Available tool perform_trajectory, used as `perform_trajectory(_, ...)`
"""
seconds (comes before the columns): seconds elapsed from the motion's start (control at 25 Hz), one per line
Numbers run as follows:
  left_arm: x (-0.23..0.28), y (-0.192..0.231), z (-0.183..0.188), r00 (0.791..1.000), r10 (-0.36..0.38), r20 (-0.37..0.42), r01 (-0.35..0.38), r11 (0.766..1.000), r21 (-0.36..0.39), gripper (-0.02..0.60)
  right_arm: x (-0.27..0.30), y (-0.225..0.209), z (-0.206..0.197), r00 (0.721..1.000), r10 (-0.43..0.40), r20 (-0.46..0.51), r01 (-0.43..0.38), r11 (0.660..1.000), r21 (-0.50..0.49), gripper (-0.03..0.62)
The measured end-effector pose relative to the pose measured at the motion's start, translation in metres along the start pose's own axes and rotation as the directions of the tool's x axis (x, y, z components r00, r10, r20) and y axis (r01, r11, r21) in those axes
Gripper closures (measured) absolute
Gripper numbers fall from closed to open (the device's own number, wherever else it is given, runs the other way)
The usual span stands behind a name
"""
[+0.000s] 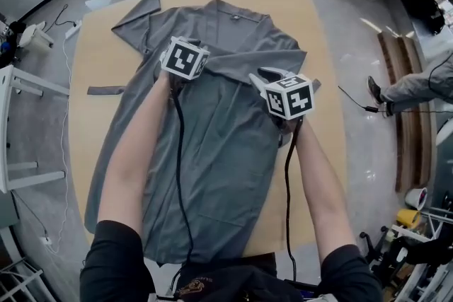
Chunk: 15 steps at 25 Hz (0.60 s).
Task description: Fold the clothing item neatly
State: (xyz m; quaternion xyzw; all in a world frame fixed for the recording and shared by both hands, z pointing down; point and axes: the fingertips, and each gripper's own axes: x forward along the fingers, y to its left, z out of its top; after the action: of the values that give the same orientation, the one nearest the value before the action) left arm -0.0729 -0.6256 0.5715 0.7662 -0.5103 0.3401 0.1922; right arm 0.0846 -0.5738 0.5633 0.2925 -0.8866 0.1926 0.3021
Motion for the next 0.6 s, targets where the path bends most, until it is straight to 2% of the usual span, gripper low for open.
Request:
perform_trajectory(0.2,0.041,0.006,-0.017,0.994,-0.025,-0.105,0.036,0.993,0.108,0.453,0.006,-0.01,-0.01,0.997,-0.066,-0.025,0.066,0.998,-0.004,0.51)
perform_trajectory(0.32,0.052,0.009,-0.022,0.983,-0.068,-0.169,0.087,0.99,0.109,0.449,0.007,-0.026,-0.017,0.993,-0.109,-0.045,0.11,0.994,0.018,0.516)
perform_trajectory(0.36,0.054,0.008,-0.023,0.98,-0.086,-0.178,0.106,0.989,0.1,0.463,0.006,-0.03,-0.02,0.991,-0.12,-0.052,0.121,0.992,0.032,0.517)
perform_trajectory(0.44,0.054,0.01,-0.02,0.978,-0.093,-0.187,0.115,0.988,0.106,0.555,0.005,-0.036,-0.029,0.989,-0.131,-0.074,0.135,0.989,0.054,0.517)
perform_trajectory(0.6,0.051,0.032,0.005,0.991,-0.013,-0.13,0.034,0.986,0.163,0.56,0.003,-0.039,-0.045,0.985,-0.134,-0.106,0.143,0.987,0.073,0.517)
